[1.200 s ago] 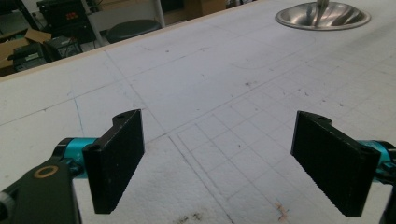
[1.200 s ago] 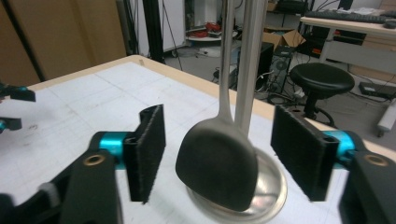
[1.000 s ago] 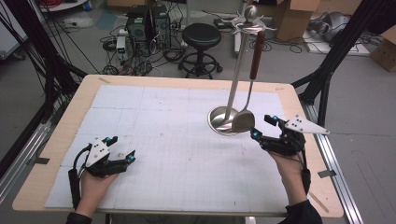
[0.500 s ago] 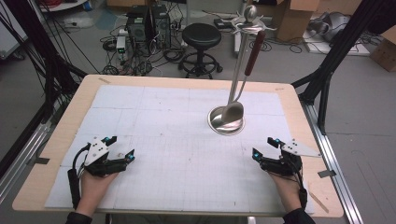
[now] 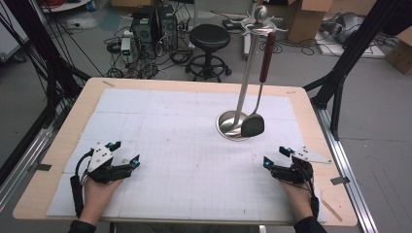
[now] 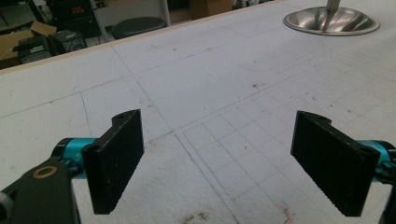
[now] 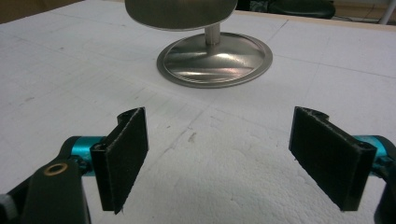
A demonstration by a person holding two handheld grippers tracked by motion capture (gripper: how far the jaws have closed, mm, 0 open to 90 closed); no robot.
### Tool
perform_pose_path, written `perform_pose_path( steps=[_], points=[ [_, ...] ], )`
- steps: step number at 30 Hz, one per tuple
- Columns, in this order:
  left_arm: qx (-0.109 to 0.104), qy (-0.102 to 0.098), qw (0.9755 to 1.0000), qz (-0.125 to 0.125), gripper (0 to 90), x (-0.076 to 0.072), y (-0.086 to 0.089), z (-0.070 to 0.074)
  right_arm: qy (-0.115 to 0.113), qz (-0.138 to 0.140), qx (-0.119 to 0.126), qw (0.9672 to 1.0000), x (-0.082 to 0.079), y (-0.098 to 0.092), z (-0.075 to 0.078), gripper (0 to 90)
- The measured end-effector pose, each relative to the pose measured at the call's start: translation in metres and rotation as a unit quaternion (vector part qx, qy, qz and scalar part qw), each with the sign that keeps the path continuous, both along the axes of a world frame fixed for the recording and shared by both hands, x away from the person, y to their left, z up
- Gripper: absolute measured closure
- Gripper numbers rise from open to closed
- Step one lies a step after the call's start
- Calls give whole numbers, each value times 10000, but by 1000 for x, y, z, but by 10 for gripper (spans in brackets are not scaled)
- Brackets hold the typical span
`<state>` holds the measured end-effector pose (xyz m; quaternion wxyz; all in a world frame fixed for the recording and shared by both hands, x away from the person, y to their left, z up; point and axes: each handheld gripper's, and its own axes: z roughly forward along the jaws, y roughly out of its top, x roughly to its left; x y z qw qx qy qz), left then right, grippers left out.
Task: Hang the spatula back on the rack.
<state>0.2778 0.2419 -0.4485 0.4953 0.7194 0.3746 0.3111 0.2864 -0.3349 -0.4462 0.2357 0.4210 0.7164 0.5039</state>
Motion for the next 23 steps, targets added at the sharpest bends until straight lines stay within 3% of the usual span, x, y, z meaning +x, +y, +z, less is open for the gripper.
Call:
perform_pose_path(
  steps=[23],
  points=[
    [2,6,10000,-25,174,0,0,0,77,90,-115,9999,1,3,-1,171]
  ],
)
